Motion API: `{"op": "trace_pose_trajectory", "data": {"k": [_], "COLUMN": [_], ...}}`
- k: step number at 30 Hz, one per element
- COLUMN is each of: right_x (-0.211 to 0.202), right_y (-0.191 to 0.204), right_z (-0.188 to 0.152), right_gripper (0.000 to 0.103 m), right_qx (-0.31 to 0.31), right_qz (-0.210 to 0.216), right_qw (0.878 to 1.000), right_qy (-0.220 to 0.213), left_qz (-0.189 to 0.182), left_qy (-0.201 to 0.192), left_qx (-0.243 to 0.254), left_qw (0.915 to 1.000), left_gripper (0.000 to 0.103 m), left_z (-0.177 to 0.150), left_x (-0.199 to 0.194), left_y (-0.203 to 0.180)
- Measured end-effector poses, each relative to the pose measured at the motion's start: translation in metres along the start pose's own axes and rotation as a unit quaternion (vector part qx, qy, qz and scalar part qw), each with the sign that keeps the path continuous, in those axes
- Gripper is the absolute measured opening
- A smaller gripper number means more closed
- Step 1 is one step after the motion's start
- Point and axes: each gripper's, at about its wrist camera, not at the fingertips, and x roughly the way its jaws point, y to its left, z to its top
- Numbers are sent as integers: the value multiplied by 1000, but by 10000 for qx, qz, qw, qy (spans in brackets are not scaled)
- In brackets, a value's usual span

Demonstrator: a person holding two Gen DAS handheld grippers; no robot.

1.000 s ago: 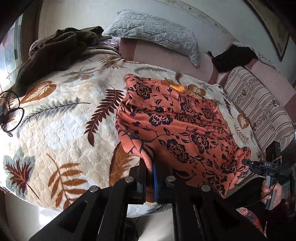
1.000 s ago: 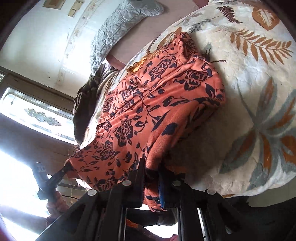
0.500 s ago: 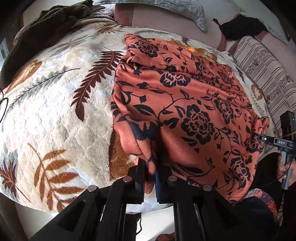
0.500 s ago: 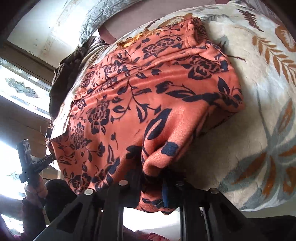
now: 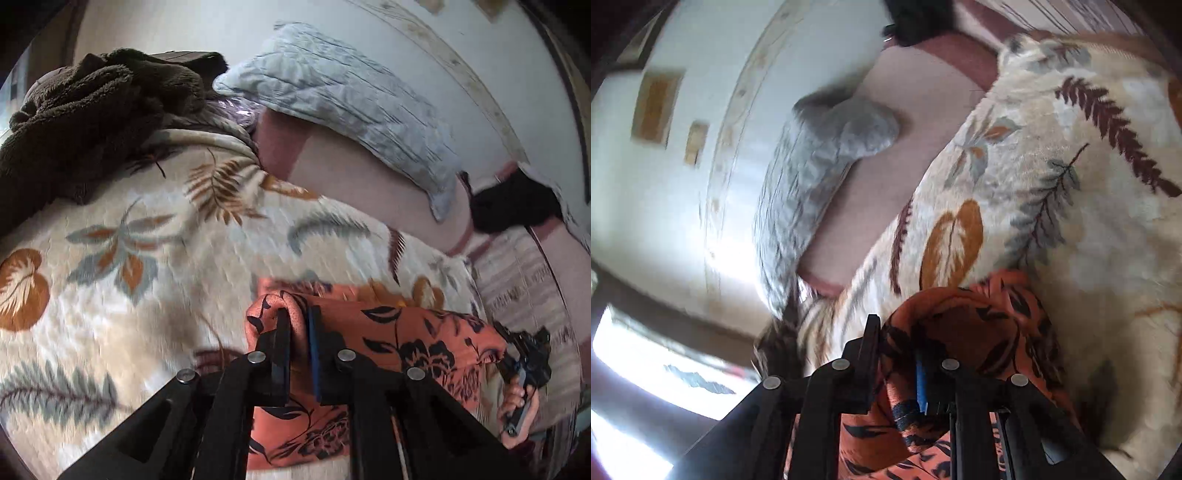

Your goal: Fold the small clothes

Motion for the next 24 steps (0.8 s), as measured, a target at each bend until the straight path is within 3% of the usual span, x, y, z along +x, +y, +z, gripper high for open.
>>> {"op": "trace_pose_trajectory", "data": {"k": [1, 2, 3, 4, 6, 9, 12, 17, 22, 23, 24], "right_x": [11, 21, 28, 29, 26, 11, -5, -34, -43, -43, -43], "right_y": [-13, -27, -39, -50, -61, -64, -59, -31, -19, -16, -14], "right_z": [21, 32, 37, 37, 31, 17, 5, -41, -84, -90, -94], "right_gripper": [36, 71, 87, 87, 87, 87, 87, 87, 85, 82, 72], "right_qx": [294, 595, 939, 1167, 936, 409, 415, -342, -821, -921, -989], "right_qz": [-58, -258, -364, -339, -391, -885, -698, -740, -707, -701, -704], "right_qw": [9995, 9978, 9947, 9921, 9946, 9949, 9964, 9966, 9941, 9932, 9925], "right_qy": [-111, -155, -213, -296, -242, -271, -245, -146, 100, 150, 159], "left_qz": [340, 629, 695, 570, 439, 578, 803, 968, 898, 882, 919], "left_qy": [121, 332, 478, 491, 349, 49, -152, -565, -411, -311, -202], "left_qx": [-181, -413, -644, -817, -975, -1016, -814, -314, 184, 262, 353], "left_qw": [9992, 9966, 9943, 9938, 9937, 9931, 9933, 9932, 9949, 9953, 9949], "left_gripper": [26, 38, 39, 39, 39, 39, 39, 62, 70, 70, 71], "left_z": [12, 17, 16, 10, -9, -40, -70, -111, -141, -145, -149], "left_x": [20, 38, 51, 57, 57, 41, 20, -10, -7, -2, 3], "left_y": [7, 17, 26, 34, 45, 47, 31, -9, -41, -44, -47]}}
